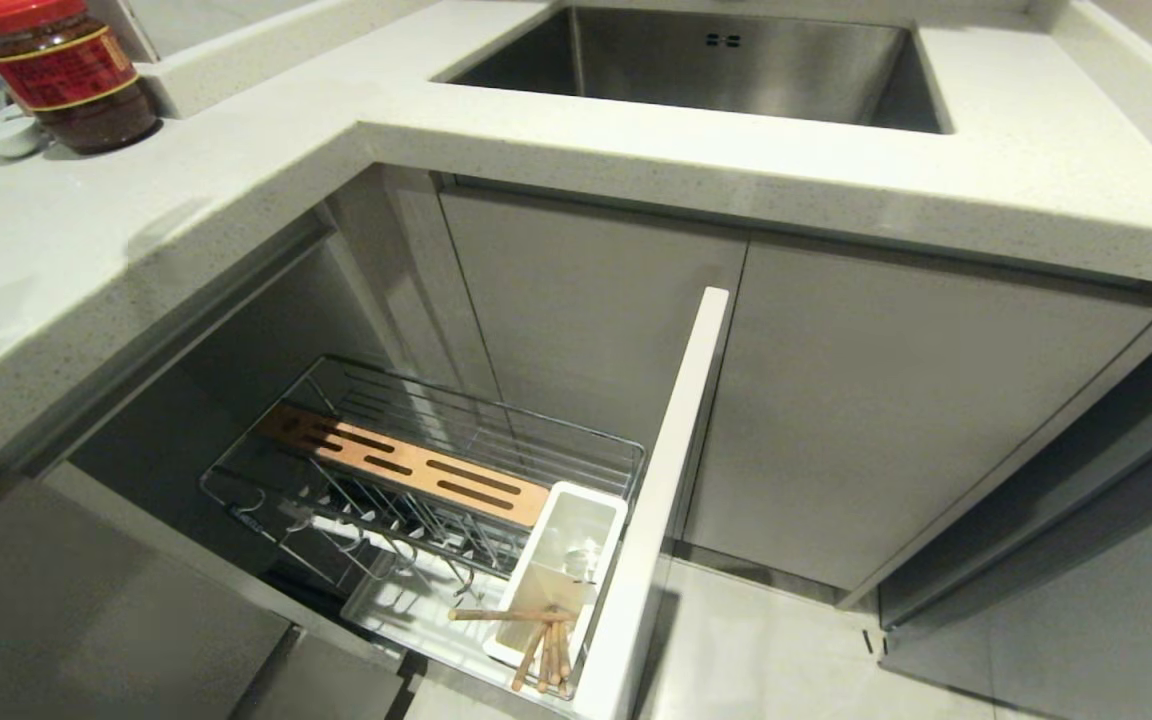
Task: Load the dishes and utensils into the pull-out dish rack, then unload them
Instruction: Take the fork out of the cupboard
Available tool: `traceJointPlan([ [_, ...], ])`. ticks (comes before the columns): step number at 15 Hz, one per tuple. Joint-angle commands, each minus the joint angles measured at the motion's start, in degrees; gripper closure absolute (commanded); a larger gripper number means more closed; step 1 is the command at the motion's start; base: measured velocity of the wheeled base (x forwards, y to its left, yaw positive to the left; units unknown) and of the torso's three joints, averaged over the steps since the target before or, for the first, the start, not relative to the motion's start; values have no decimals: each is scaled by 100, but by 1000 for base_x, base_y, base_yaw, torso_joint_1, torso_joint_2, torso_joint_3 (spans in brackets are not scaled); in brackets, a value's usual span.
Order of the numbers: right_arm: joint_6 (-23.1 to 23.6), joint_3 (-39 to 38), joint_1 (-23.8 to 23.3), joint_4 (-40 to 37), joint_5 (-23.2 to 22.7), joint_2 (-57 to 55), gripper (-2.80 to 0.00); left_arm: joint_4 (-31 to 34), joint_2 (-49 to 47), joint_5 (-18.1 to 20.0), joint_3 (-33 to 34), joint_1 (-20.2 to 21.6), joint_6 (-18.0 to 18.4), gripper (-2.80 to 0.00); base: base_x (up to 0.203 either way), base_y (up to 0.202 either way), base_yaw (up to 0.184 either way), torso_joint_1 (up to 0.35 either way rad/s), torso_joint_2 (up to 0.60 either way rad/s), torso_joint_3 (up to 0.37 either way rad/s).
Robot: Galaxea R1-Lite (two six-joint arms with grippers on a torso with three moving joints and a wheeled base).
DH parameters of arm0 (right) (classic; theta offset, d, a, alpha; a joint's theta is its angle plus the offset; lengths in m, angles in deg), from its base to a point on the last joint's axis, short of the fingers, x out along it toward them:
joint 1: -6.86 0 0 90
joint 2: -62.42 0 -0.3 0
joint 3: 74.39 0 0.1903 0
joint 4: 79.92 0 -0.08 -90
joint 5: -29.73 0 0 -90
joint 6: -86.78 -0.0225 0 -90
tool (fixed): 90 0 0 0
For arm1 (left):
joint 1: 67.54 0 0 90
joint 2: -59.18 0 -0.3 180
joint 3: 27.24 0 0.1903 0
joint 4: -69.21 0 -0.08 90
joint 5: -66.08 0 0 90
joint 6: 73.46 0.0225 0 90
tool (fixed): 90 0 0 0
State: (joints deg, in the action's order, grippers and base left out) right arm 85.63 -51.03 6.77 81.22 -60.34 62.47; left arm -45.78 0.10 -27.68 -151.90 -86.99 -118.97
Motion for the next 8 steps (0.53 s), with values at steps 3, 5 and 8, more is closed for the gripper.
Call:
traceJointPlan([
  [3,0,-149,1,6,-1,4,0,20,189,-3,-168,2250,724,0,0,0,0,0,0,0],
  [5,0,-149,1,6,-1,4,0,36,286,-24,-20,3493,976,0,0,0,0,0,0,0],
  [8,0,-149,1,5,-1,4,0,38,665,-48,650,5279,1426,0,0,0,0,0,0,0],
])
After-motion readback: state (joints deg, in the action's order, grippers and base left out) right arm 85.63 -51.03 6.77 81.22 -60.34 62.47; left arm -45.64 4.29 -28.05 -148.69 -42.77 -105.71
